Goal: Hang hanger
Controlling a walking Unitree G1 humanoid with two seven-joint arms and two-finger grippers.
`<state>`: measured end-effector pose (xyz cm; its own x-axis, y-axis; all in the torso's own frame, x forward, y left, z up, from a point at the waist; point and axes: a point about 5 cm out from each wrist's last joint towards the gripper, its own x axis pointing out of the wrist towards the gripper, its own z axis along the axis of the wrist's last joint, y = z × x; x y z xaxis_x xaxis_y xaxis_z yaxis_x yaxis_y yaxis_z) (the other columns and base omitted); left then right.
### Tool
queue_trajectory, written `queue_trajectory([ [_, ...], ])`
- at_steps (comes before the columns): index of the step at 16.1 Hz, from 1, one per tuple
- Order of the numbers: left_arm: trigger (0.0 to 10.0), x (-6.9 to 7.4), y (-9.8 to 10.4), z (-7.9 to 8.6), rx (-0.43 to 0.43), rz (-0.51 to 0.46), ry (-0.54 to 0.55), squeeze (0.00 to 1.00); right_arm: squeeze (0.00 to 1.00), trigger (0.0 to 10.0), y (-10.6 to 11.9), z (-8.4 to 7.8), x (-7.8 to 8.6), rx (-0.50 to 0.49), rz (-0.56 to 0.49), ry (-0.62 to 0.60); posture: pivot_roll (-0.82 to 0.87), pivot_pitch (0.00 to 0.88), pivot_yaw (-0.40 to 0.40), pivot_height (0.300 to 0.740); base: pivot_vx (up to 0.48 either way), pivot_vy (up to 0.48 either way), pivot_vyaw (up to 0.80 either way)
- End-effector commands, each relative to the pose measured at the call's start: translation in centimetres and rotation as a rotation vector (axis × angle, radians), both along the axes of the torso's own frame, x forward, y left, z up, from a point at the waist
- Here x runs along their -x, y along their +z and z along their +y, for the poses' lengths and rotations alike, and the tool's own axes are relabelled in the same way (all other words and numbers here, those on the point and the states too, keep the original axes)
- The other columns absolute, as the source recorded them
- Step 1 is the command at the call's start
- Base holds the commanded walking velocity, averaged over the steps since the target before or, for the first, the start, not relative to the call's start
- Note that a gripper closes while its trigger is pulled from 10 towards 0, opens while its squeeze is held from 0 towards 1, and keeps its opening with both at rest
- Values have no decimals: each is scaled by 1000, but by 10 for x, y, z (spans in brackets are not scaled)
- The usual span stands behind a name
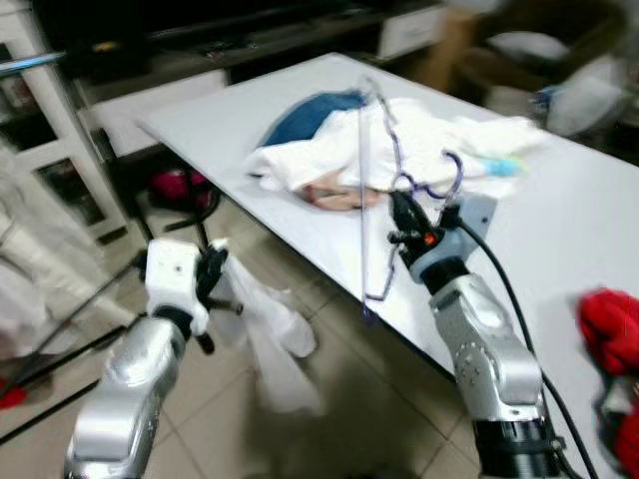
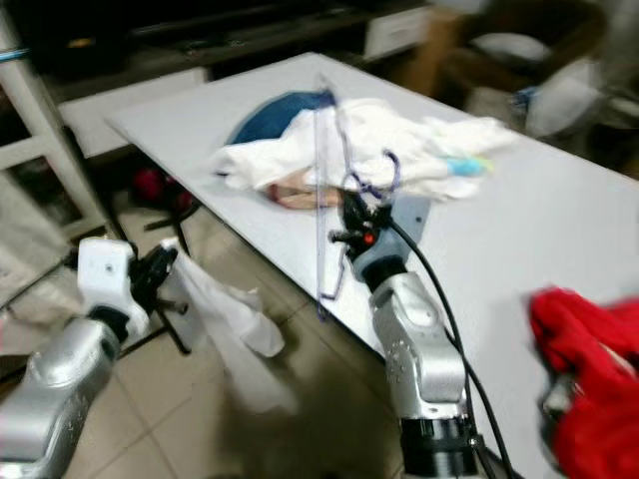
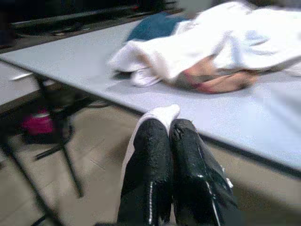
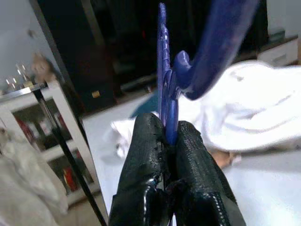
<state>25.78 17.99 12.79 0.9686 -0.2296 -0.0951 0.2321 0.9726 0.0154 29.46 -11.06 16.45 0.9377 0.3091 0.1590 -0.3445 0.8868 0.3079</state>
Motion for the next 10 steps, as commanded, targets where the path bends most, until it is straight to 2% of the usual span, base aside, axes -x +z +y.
queue_trajectory([
  [1,10000,-1,7,-5,31,-24,-39,0,0,10000,6,-1,0,-15,-6,7,48,7,58,740,0,0,-800],
  [4,10000,3,7,0,10,-17,-32,0,0,10000,2,-3,0,3,42,-2,47,12,33,740,0,0,-800],
  [7,10000,8,6,1,24,-13,-30,0,0,10000,-4,-3,3,7,100,20,55,16,18,740,0,315,-696],
  [10,10000,12,4,3,24,-4,-26,0,0,10000,-11,-7,4,33,144,-5,56,7,5,740,0,345,-275],
])
